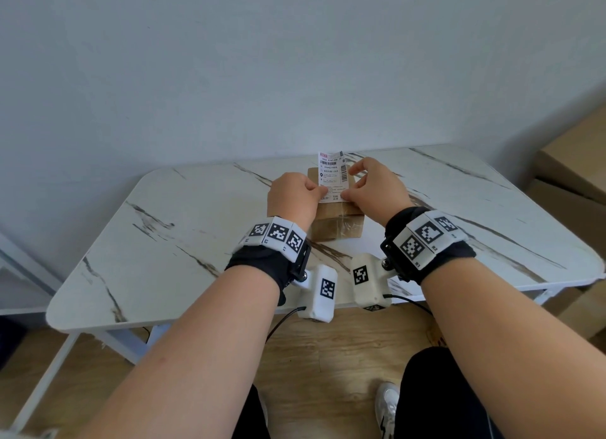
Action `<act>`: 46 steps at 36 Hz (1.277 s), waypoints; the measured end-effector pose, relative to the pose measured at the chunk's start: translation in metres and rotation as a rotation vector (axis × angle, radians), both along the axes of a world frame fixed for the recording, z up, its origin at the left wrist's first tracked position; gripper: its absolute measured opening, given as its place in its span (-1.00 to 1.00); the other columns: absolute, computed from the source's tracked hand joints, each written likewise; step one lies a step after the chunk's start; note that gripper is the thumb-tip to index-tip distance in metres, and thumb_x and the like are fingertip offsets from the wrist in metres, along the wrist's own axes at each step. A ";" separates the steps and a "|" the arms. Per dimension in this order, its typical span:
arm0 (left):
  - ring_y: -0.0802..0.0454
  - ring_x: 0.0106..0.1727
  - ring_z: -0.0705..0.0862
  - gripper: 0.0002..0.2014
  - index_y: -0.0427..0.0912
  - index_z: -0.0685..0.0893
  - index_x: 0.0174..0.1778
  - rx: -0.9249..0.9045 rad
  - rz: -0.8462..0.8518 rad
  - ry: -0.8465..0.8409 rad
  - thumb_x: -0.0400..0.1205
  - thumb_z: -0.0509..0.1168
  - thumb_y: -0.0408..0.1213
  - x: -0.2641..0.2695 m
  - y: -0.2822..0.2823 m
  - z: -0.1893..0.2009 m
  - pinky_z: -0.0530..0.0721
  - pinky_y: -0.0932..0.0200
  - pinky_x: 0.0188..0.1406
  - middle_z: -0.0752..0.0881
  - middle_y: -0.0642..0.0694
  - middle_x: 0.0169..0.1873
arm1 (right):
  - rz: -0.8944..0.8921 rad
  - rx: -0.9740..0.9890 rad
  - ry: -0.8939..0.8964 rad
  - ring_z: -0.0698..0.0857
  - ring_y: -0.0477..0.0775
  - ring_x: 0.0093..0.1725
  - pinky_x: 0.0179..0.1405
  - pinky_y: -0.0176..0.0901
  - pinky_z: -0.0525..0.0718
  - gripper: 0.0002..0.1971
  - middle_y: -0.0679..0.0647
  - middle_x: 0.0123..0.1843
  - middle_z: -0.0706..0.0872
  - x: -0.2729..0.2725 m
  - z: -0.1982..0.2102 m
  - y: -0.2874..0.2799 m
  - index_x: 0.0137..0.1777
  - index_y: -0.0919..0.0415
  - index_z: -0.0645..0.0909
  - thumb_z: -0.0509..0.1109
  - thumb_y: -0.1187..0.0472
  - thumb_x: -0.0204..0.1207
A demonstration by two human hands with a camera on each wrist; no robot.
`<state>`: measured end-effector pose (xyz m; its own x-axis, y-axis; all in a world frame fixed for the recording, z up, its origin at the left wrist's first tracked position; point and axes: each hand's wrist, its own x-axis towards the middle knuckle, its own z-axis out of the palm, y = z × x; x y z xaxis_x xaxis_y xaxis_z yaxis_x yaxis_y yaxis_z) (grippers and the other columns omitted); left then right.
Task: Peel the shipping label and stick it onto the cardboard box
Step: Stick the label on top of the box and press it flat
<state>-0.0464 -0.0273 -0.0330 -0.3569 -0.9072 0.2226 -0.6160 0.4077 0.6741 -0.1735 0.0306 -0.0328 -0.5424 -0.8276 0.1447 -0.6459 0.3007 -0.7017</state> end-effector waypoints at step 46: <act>-0.07 0.14 0.65 -0.81 -0.06 0.79 0.06 -0.087 -0.086 -0.035 0.62 0.31 -0.16 0.003 -0.002 -0.012 0.51 0.20 0.03 0.66 -0.11 0.13 | -0.006 0.002 0.083 0.61 0.05 -0.15 -0.49 -0.33 0.33 -0.65 0.15 0.22 0.64 0.001 -0.005 -0.001 0.26 0.08 0.57 0.40 0.27 0.47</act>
